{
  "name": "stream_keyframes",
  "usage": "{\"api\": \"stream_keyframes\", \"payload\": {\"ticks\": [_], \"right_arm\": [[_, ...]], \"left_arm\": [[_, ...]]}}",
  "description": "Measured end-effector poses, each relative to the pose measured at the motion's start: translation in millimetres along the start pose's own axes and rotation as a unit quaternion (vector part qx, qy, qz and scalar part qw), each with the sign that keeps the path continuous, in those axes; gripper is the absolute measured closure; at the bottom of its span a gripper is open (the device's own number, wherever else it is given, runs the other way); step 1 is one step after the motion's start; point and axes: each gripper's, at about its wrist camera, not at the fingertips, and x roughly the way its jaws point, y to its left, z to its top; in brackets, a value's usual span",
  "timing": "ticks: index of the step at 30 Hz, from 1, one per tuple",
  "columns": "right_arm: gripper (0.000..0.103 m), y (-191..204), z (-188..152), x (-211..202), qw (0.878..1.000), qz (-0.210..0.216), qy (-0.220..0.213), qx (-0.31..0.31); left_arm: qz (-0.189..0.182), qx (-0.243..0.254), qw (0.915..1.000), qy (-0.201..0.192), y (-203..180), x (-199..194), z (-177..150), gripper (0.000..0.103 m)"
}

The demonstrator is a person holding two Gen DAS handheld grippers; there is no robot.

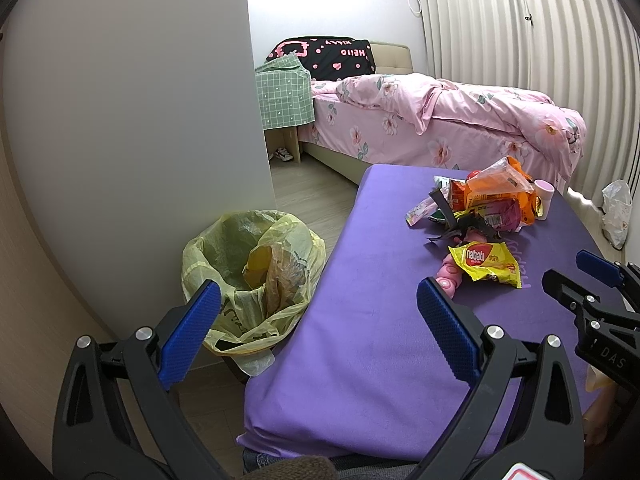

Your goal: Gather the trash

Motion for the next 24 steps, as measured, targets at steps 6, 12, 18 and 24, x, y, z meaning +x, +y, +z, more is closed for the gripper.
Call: {"api": "stream_keyframes", "payload": {"ticks": [6, 12, 18, 24], "right_arm": [[0.038, -0.4, -1.0, 0.2, 1.000, 0.000, 0.000, 0.000], [0.038, -0.2, -0.8, 0.3, 1.000, 0.000, 0.000, 0.000], [0.038, -0.1, -0.4, 0.4, 1.000, 0.000, 0.001, 0.000], [0.038, -0.3, -1.5, 0.4, 1.000, 0.000, 0.001, 0.000]], "left_arm": [[0.000, 0.001, 1.0000, 0.000, -0.4, 0.2, 0.7, 0.009], [0.000, 0.000, 1.0000, 0.000, -0.2, 0.2, 0.9, 0.009], [0.000, 0.000, 1.0000, 0.001, 0.2, 0.8, -0.6, 0.009], [0.000, 0.000, 1.0000, 0.001, 0.4, 1.0, -0.8, 0.009]]}}
